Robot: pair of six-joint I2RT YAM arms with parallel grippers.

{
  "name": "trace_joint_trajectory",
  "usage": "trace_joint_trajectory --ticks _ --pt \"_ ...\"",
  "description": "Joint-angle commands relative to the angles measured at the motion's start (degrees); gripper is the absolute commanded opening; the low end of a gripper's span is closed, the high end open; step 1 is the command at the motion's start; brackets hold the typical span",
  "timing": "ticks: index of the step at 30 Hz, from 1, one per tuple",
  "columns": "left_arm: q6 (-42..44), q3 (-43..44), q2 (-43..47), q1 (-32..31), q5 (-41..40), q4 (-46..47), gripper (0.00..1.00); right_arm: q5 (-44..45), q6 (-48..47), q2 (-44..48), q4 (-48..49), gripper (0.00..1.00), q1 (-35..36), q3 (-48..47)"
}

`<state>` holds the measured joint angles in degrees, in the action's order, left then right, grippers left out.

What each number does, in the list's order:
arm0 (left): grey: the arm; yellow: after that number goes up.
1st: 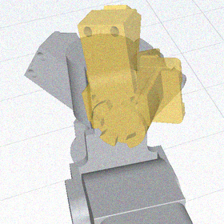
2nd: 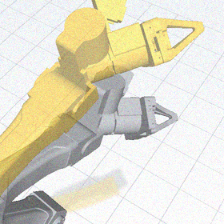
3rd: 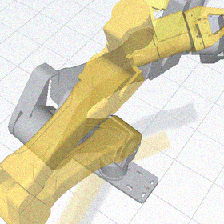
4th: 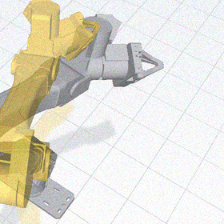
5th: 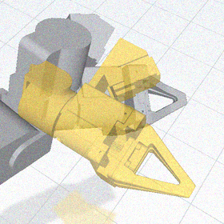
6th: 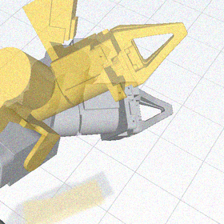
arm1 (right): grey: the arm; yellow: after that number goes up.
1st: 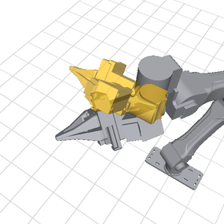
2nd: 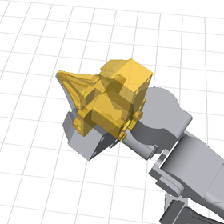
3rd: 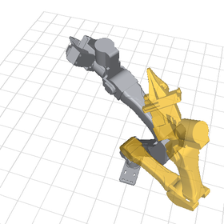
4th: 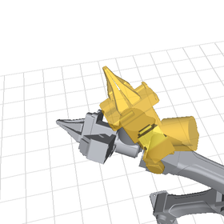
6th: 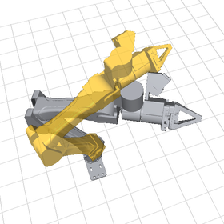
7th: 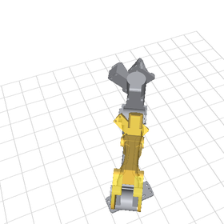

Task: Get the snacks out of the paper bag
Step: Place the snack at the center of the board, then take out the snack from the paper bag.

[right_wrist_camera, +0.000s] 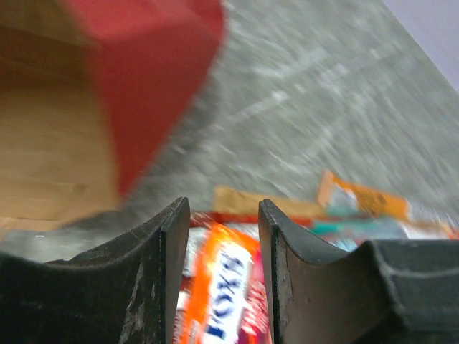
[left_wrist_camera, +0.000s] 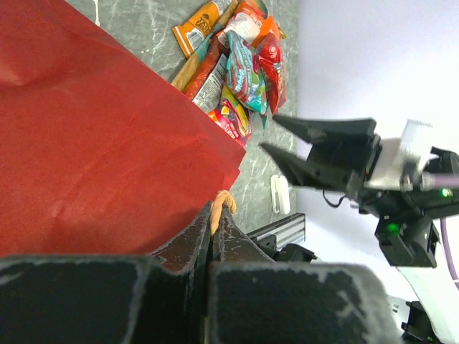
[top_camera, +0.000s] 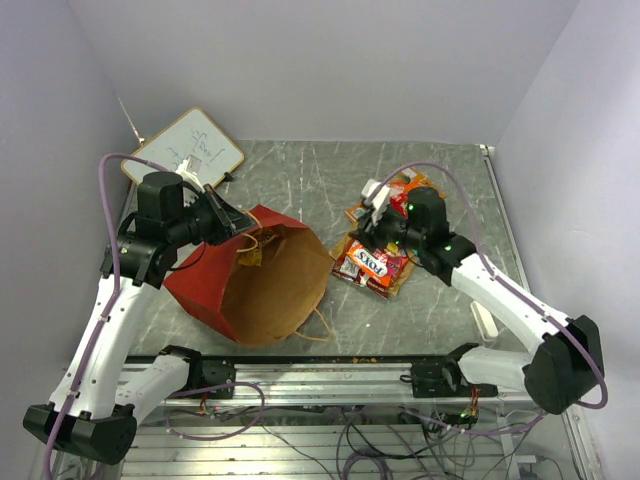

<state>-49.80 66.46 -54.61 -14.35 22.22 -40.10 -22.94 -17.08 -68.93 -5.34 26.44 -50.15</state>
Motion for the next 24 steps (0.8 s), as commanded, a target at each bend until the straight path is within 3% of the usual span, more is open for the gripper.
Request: trace_joint_trajectory --ticks 1,6,9,15,24 --pt "-0.3 0.5 1.0 -0.2 -1.0 1.1 0.07 -6.2 -1.0 4.0 7.3 0.44 9.4 -0.7" --pt "0.0 0.8 0.8 -0.2 -1.4 0.8 0.07 -8.9 3.6 7.5 19.6 0.49 20.1 5.3" --pt "-0.2 0.7 0.9 -0.2 -1.3 1.1 0.07 -8.0 2.0 6.0 21.1 0.51 26.5 6.0" --pt "0.0 1.3 0.8 -0.2 -0.8 0.4 0.07 -1.7 -14.1 -5.1 14.3 0.53 37.0 0.1" --pt "0.9 2.5 1.1 -0.2 0.1 -1.9 0.07 8.2 -35.2 -21.6 7.4 0.56 38.9 -11.4"
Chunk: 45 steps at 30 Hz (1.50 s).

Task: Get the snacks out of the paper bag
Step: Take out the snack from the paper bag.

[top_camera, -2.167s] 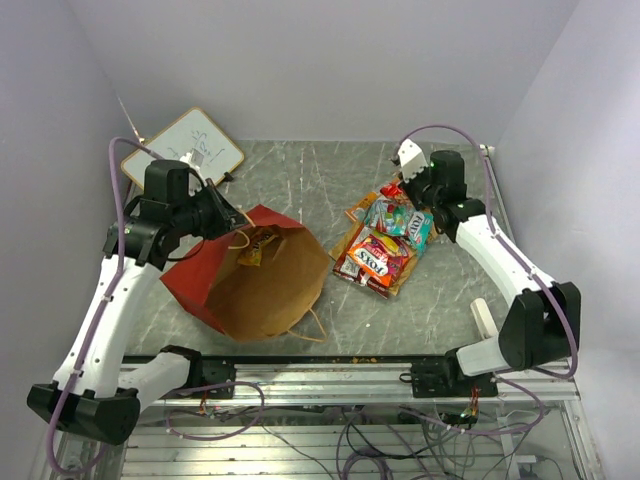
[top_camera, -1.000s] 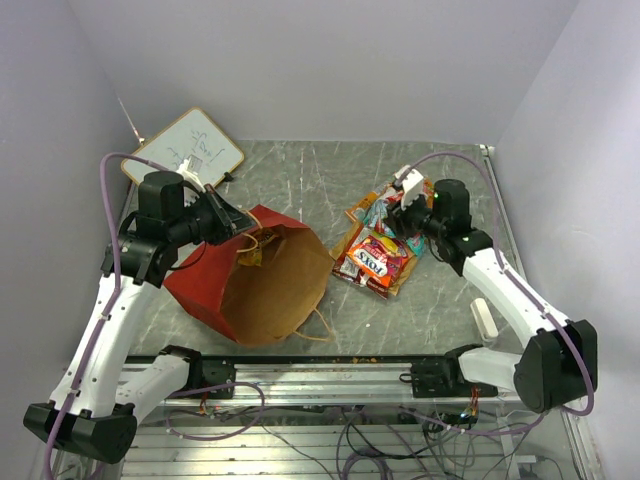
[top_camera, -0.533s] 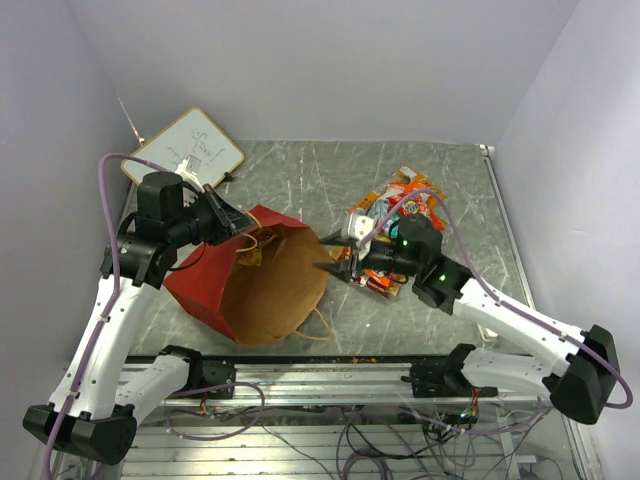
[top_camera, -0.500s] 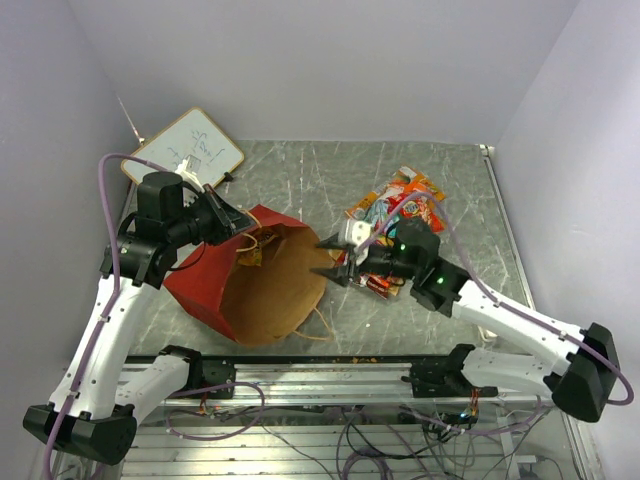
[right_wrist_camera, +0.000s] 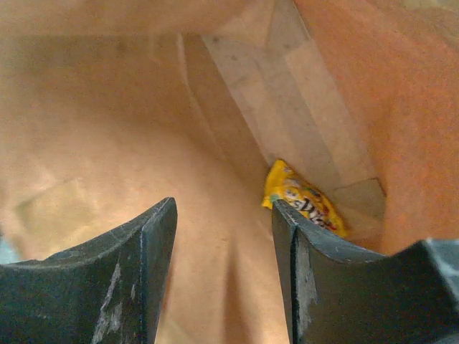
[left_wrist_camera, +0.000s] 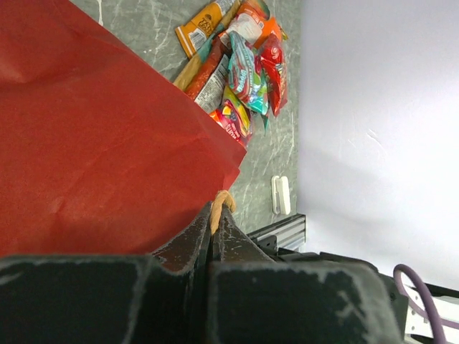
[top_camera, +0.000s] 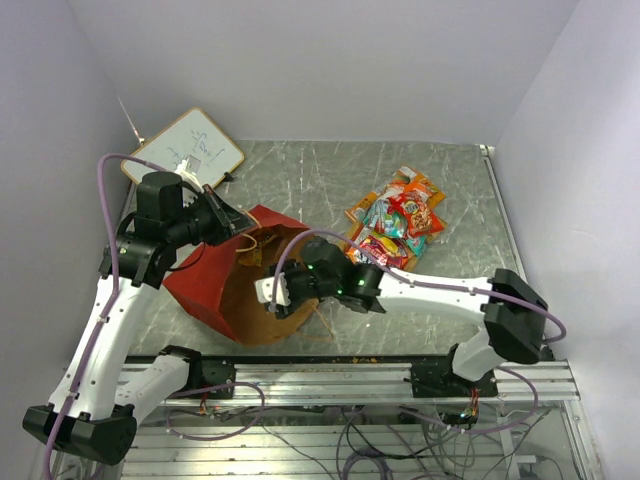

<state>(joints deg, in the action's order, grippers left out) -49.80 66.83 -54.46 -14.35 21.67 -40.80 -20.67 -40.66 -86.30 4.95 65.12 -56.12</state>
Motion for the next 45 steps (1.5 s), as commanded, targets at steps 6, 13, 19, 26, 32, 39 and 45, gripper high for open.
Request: trace_joint_trajectory --ticks 6,13,19,26,32,39,45 --pt "2.4 2.7 1.4 -0.2 2.3 -2.7 0.07 14.3 -19.5 -11.5 0.0 0.57 0.6 -7.5" --pt "5.8 4.3 0.5 -0.2 4.8 -4.8 0.07 24.2 -25.2 -20.3 4.7 0.58 0.8 -10.2" --pt "8.0 3.8 0.2 -0.1 7.6 -4.3 0.07 28.2 -28.5 -26.7 6.4 0.60 0.7 -14.1" --pt "11.5 5.0 -0.8 -0.2 10.3 -6.8 0.07 33.0 -31.3 -34.7 8.1 0.62 0.1 -18.9" --pt "13.4 6.1 -1.3 -0.2 11.3 -9.2 0.07 37.3 -31.8 -40.9 8.4 0.62 -1.1 -24.1" --pt "13.2 5.9 -0.4 -0.2 11.5 -9.8 0.07 38.2 -31.8 -44.5 8.7 0.60 -2.4 -28.2" --pt "13.2 6.3 -0.3 -0.2 11.2 -10.5 0.07 37.0 -30.5 -45.5 7.4 0.48 -3.5 -30.3"
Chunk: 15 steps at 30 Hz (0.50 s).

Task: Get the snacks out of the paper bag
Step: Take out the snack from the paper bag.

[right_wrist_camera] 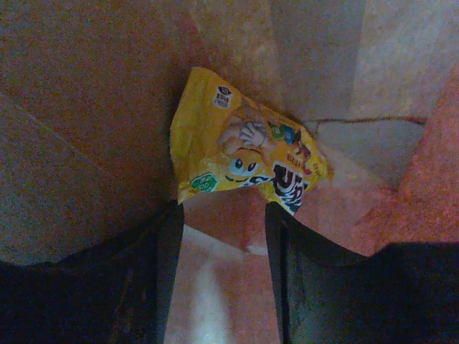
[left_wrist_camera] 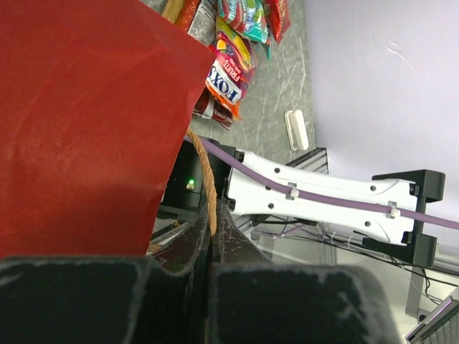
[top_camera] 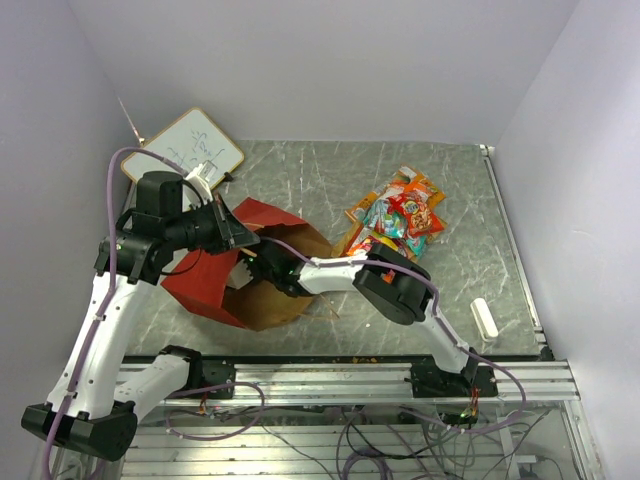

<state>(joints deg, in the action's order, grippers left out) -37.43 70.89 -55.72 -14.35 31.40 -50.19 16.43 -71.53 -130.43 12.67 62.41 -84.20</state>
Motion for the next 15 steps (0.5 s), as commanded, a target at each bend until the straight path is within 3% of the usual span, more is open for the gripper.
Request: trace_joint_trajectory --ticks 1,13,15 --pt "0.7 2.2 1.0 -0.2 1.4 -1.2 0.07 -0.2 0.7 -1.4 -0.5 0.45 -0.9 -2.5" --pt "-0.2 2.4 2.8 -0.2 -0.8 -2.9 0.07 -0.3 5.3 -0.8 -4.0 0.05 -1.9 -6.6" --pt "-0.3 2.2 3.2 -0.2 -1.4 -3.3 0.07 -0.9 5.9 0.3 -4.7 0.04 -1.9 -6.1"
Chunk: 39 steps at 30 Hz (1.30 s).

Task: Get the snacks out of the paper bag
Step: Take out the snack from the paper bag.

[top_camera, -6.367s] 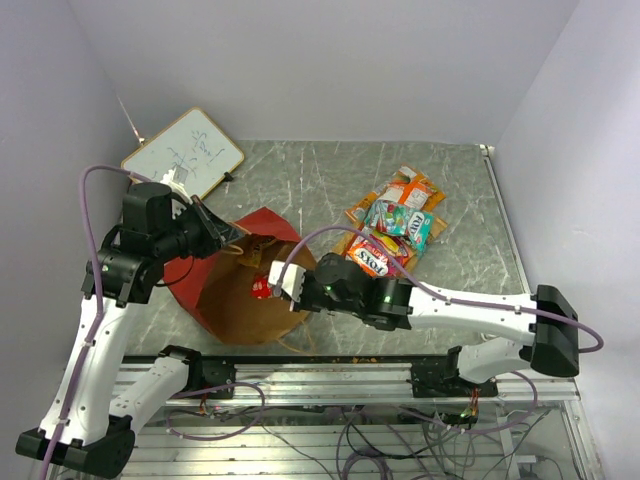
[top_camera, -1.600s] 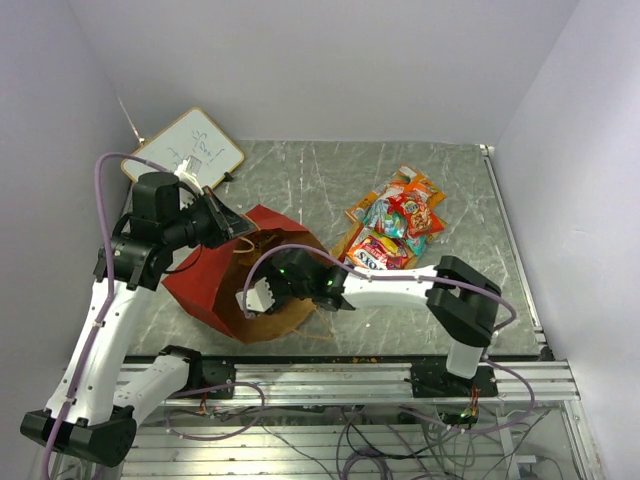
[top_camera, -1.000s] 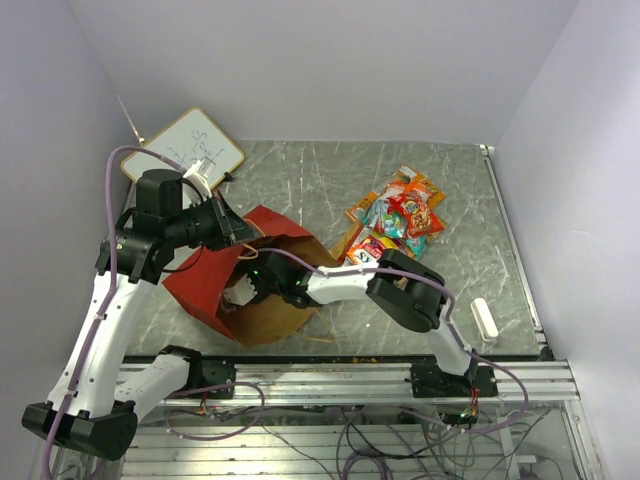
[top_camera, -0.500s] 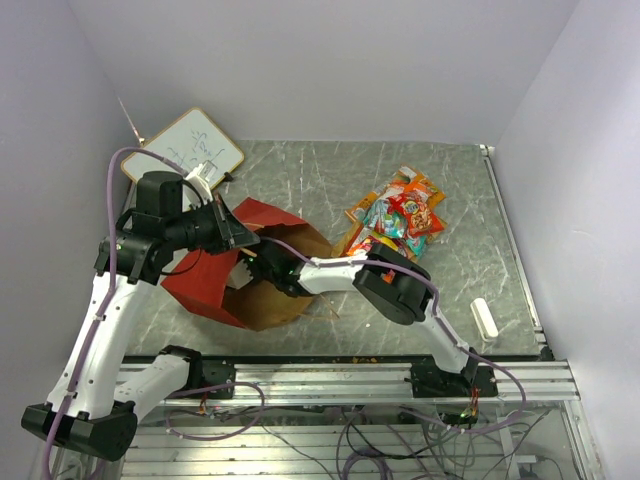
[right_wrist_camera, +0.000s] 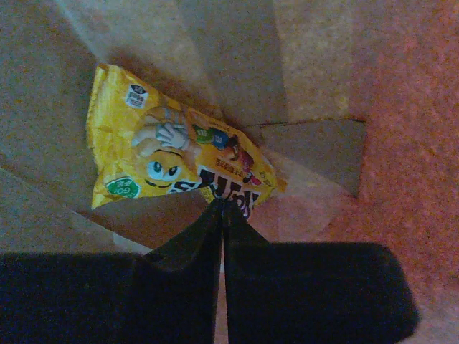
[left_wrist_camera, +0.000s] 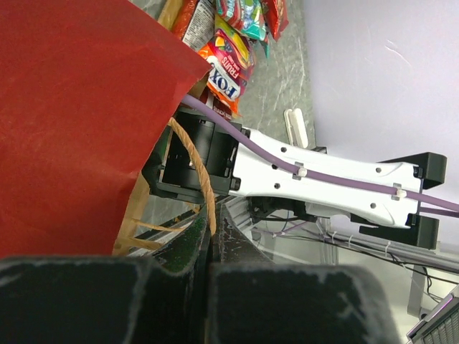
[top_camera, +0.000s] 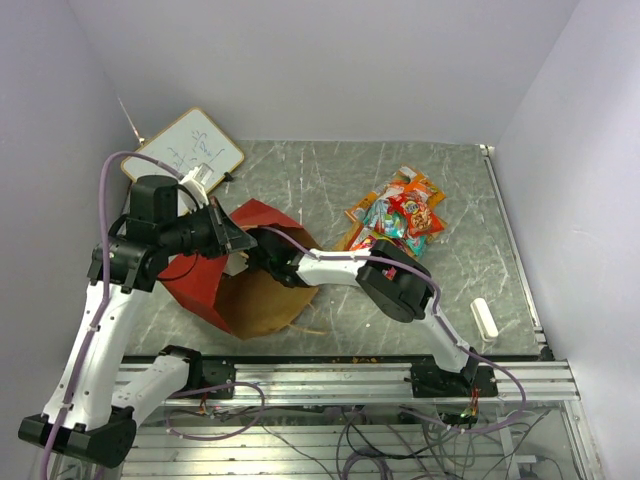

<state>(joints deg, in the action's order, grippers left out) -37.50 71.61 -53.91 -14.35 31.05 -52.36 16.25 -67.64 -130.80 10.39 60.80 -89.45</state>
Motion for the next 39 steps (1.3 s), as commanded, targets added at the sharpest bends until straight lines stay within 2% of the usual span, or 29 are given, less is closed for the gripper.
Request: trace_joint_trajectory --ticks 1,3,7,15,18,19,26,29,31,36,39 --pt "-0.4 1.3 1.6 -0.2 -1.2 -1.1 0.07 -1.0 2.3 1.4 -2.5 0.04 -0.2 -0.2" --pt "-0.6 0.8 2.0 -0.2 -1.4 -0.6 0.07 -1.7 2.1 3.1 -2.0 0.07 -0.1 2.0" --pt "-0.8 0.6 2.1 -0.2 -1.4 -0.4 0.07 0.3 0.8 4.7 -0.3 0.35 0.2 5.0" --pt "-0.1 0.9 1.6 -0.2 0.0 -0.6 0.07 -2.0 0.3 4.4 -1.5 0.68 0.6 5.0" --pt "-0.2 1.0 1.4 -0.2 1.4 -0.4 0.07 -3.4 1.9 2.6 -2.5 0.91 0.7 2.5" --pt "-0.1 1.0 1.3 -0.2 1.8 -0.4 0.07 -3.5 3.1 1.9 -2.8 0.93 0.7 1.5" --pt "0.4 2.0 0.3 -0.2 3.0 -1.0 0.07 -3.0 10.4 -3.3 -1.8 0.94 0.7 -2.6" --pt "0.9 3.2 0.0 -0.2 2.9 -2.0 0.07 -0.6 11.8 -6.2 -3.6 0.90 0.2 -5.2" --pt "1.1 3.6 0.1 -0.2 2.4 -2.8 0.07 0.0 12.4 -7.2 -4.3 0.84 -0.4 -6.3" --pt "1.4 3.8 0.5 -0.1 1.2 -4.0 0.07 -1.5 12.7 -7.8 -4.3 0.53 -1.7 -7.3" --pt "1.9 4.7 0.0 -0.2 0.6 -5.0 0.07 -2.6 12.0 -7.9 -4.5 0.41 -2.0 -8.1"
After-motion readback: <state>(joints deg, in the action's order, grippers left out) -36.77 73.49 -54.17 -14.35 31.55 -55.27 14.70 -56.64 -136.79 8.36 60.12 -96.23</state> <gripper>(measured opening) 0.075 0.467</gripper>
